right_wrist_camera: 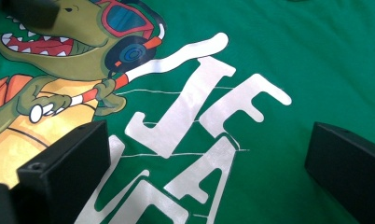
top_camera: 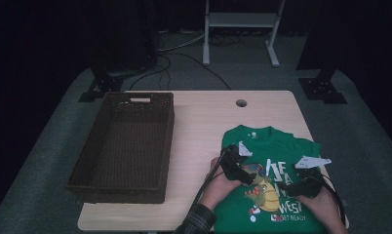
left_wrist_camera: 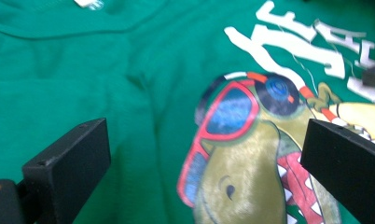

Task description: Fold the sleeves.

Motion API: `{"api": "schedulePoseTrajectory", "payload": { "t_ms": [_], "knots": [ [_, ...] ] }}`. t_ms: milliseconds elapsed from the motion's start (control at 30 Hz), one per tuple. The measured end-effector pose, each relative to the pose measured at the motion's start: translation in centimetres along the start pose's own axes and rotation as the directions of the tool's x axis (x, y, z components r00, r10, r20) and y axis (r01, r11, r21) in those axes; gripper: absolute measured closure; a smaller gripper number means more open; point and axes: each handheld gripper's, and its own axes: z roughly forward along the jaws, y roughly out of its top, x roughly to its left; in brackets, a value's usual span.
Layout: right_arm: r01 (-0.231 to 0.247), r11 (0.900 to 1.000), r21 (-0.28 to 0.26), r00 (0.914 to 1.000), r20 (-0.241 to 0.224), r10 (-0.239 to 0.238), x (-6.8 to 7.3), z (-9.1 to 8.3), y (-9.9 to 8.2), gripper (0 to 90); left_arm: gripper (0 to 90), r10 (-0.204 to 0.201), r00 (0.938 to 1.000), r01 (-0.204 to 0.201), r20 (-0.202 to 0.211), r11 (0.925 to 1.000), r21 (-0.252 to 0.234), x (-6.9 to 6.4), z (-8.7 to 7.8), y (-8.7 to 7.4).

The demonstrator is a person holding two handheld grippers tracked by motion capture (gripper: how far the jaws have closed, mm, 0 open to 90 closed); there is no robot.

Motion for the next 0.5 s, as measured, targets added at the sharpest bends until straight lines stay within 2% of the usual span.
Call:
{"api": "schedulePoseTrajectory", "payload": {
  "t_ms": [67, 267, 333, 500],
  "knots": [
    [0.0, 1.0, 0.0, 1.0, 0.004, 0.0, 0.0, 0.0, 0.0, 0.0, 0.5, 0.01, 0.9999, -0.01, -0.008, 0.9999, 0.013, -0.2, 0.3, -0.1],
    [0.015, 0.9999, -0.007, 0.9997, 0.018, -0.015, 0.3, -0.1, 0.0, 0.0, 0.0, 0.041, 0.9987, -0.041, -0.029, 0.9991, 0.01, -0.3, 0.2, -0.5],
    [0.012, 0.9999, -0.002, 0.9998, 0.015, -0.012, 0.2, -0.1, 0.0, 0.0, 0.0, 0.049, 0.9986, -0.049, -0.021, 0.9988, 0.001, -0.1, 0.0, -0.8],
    [-0.006, 0.9999, 0.014, 0.9999, 0.011, 0.006, 0.3, 0.0, 0.2, 0.0, 0.0, 0.036, 0.999, -0.036, -0.027, 0.9994, 0.002, 0.3, -0.6, -1.4]
  ]
}}
